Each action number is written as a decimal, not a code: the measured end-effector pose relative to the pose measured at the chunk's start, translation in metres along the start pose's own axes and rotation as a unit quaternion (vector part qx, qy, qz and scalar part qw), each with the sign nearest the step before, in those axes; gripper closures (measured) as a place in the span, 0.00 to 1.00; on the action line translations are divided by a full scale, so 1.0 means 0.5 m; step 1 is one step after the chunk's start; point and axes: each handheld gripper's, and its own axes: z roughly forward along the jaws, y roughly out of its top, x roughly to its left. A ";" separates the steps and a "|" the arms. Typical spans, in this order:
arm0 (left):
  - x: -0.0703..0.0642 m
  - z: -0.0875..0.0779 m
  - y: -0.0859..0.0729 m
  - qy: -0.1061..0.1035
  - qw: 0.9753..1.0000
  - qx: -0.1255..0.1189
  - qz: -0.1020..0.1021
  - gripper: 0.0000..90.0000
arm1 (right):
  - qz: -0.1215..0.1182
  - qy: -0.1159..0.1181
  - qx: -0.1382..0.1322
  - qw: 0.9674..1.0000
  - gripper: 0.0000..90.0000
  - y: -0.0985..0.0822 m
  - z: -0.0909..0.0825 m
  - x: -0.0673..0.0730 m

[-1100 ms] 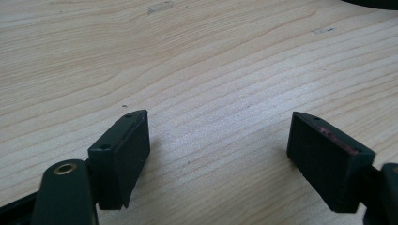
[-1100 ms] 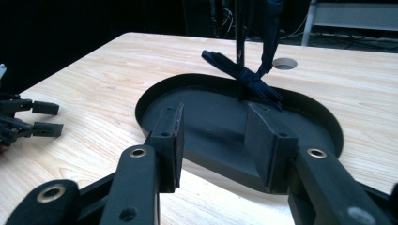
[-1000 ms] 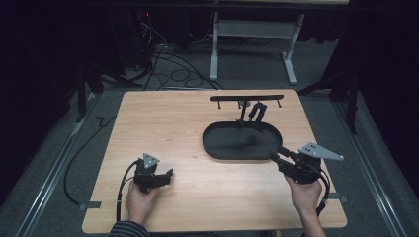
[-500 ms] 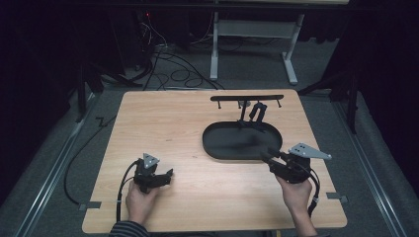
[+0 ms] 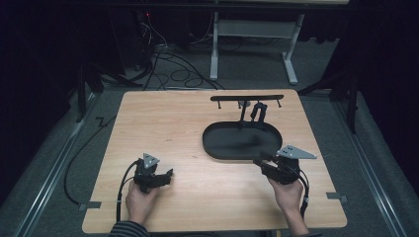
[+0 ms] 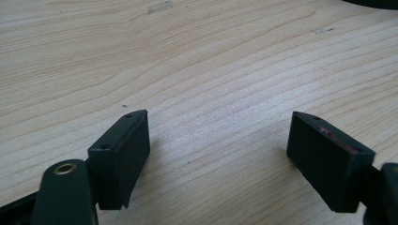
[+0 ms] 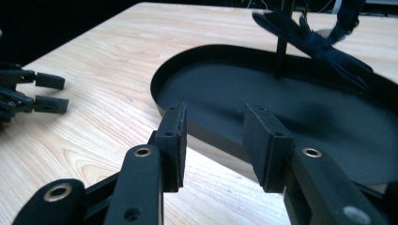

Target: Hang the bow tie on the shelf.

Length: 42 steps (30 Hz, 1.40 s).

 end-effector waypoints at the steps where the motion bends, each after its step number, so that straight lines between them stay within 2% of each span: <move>1: 0.000 0.000 0.000 0.000 1.000 0.000 0.000 0.24 | -0.001 -0.001 0.002 1.000 0.69 -0.002 0.002 0.000; 8: 0.000 0.000 0.000 0.000 1.000 0.000 -0.001 0.24 | -0.001 -0.003 0.013 1.000 0.68 -0.015 0.012 -0.005; 15: 0.000 0.000 0.000 -0.001 1.000 0.001 -0.001 0.24 | -0.001 -0.016 0.027 1.000 0.68 -0.026 0.025 -0.010; 31: 0.000 0.000 0.000 -0.001 1.000 0.001 -0.001 0.24 | 0.006 -0.023 0.049 0.999 0.67 -0.046 0.047 -0.020; 42: 0.000 0.000 0.000 -0.001 1.000 0.001 -0.001 0.24 | 0.002 -0.025 0.069 0.997 0.67 -0.059 0.067 -0.017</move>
